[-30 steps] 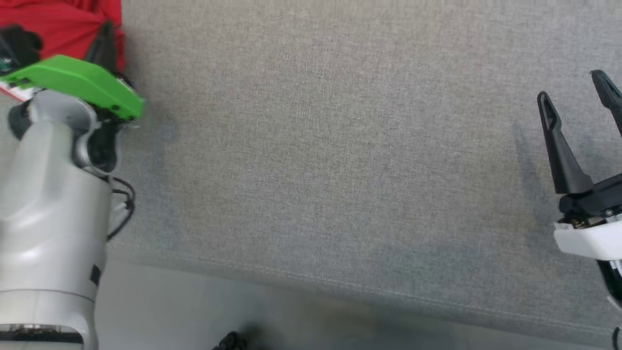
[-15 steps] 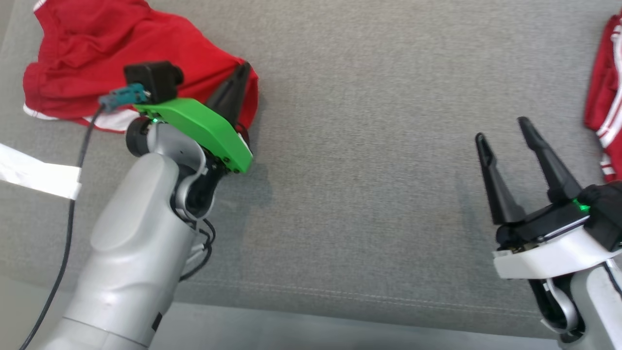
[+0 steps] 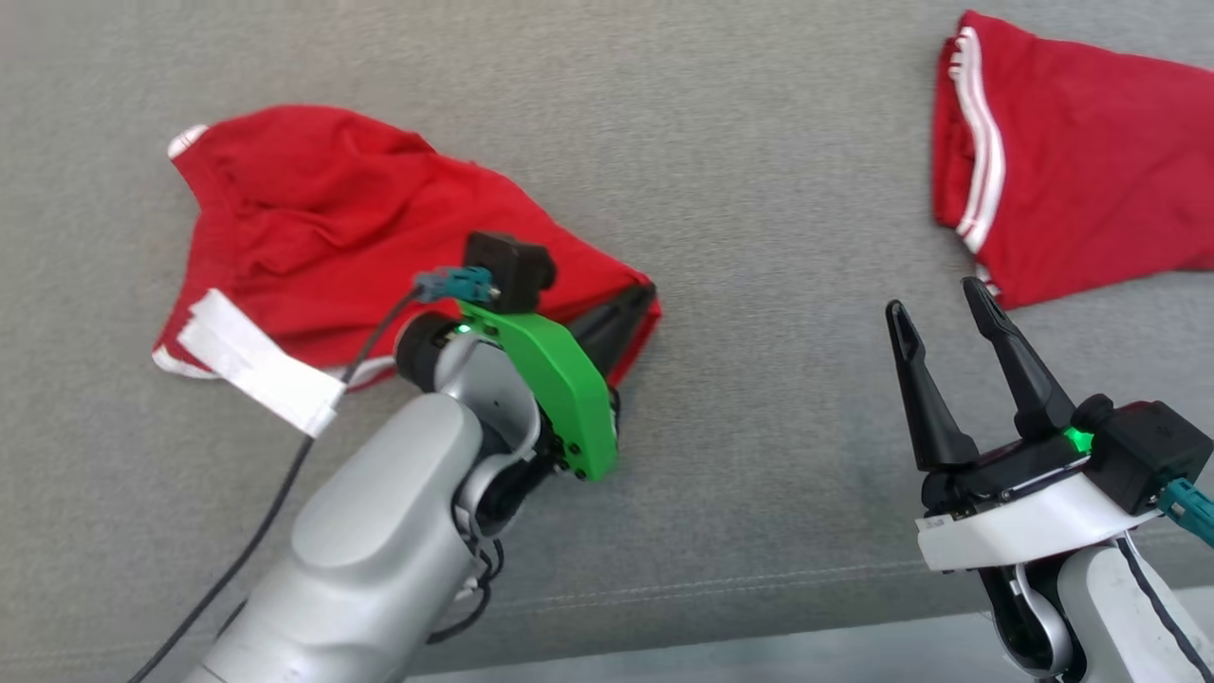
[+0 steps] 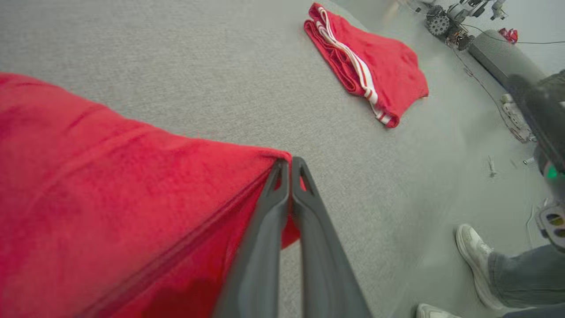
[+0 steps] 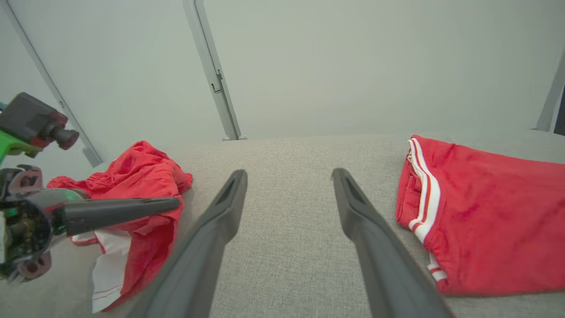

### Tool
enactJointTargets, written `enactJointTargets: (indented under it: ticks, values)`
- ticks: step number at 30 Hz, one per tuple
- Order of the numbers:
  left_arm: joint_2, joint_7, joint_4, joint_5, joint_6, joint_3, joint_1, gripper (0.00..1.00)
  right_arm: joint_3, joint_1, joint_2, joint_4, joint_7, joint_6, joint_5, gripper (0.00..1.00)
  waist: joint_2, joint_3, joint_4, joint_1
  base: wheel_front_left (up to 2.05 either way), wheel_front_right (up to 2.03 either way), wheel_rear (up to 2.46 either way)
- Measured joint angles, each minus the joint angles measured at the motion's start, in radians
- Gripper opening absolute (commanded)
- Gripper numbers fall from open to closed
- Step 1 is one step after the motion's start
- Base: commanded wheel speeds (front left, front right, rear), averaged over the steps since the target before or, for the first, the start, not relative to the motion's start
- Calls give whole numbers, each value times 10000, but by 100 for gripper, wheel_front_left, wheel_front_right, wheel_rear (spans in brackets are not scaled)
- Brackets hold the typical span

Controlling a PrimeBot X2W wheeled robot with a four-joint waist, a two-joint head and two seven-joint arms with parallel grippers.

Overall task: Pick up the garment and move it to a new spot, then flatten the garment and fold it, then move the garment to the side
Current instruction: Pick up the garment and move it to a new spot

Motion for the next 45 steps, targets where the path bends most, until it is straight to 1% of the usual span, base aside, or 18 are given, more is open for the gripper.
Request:
enactJointTargets:
  ticks: [6, 15, 17, 18, 21, 23, 24, 25, 26, 29, 31, 34, 36, 38, 40, 45]
  values:
    - [-21, 82, -589, 0, 0, -660, 43, 0, 86, 1, 303, 102, -13, 0, -2, 100, 0, -181, -897, 0, 0, 0, 0]
    - [-19, 81, -698, 52, 19, -838, -22, 0, 374, -6, 765, 201, -77, 48, -13, 100, 0, -152, -2222, 0, 0, 0, 0]
    - [-19, 63, -688, 117, 150, -834, -117, 0, 445, -57, 915, 201, -84, 136, -17, 100, 0, -85, -2507, 0, 0, 0, 0]
    - [-19, 63, -688, 117, 150, -834, -117, 0, 445, -57, 915, 201, -84, 136, -17, 100, 0, -85, -2507, 0, 0, 0, 0]
    - [-19, -113, -602, 228, 374, -746, -344, 0, 606, -268, 1124, 221, -86, 307, -19, 100, 0, 50, -2930, 0, 0, 0, 0]
    - [-15, -199, -428, 499, 485, -694, -459, 0, 627, -436, 1248, 244, -86, 370, -27, 100, 0, 156, -3206, 0, 0, 0, 0]
    - [-15, -199, -328, 546, 487, -721, -481, 27, 556, -479, 1277, 249, -86, 366, -44, 100, 0, 213, -3331, 0, 0, 0, 0]
    - [-15, -199, -215, 575, 485, -794, -484, 79, 458, -490, 1271, 270, -86, 360, -61, 100, 0, 270, -3443, 0, 0, 0, 0]
    - [-19, -226, -96, 635, 476, -869, -482, 100, 380, -490, 1258, 322, -86, 357, -82, 100, 0, 331, -3541, 0, 0, 0, 0]
    - [-19, -443, 71, 706, 476, -890, -483, 100, 190, -489, 1243, 466, -86, 359, -125, 100, 0, 508, -3691, 0, 0, 0, 0]
    - [-19, -541, 207, 727, 474, -886, -483, 100, 71, -490, 1231, 535, -86, 360, -151, 100, 0, 547, -3665, 0, 0, 0, 0]
    - [38, -842, 251, 930, 472, -853, -483, 100, -117, -492, 1154, 621, -86, 370, -230, 100, 0, 531, -3531, 0, 0, 0, 0]
    - [184, -1116, 244, 1187, 474, -775, -482, 100, -280, -495, 1053, 698, -86, 370, -293, 100, 0, 475, -3401, 0, 0, 0, 0]
    - [347, -1507, 169, 1229, 504, -493, -450, 100, -464, -495, 938, 771, -88, 370, -307, 100, 0, 378, -3239, 0, 0, 0, 0]
    - [460, -1875, 56, 1168, 640, -144, -311, 100, -614, -494, 849, 830, -86, 374, -309, 100, 0, 234, -3054, 0, 0, 0, 0]
    - [1039, -2663, -90, 1162, 1122, 360, 499, 100, -930, -407, 527, 1076, -86, 458, -345, 100, 0, -305, -2490, 0, 0, 0, 0]
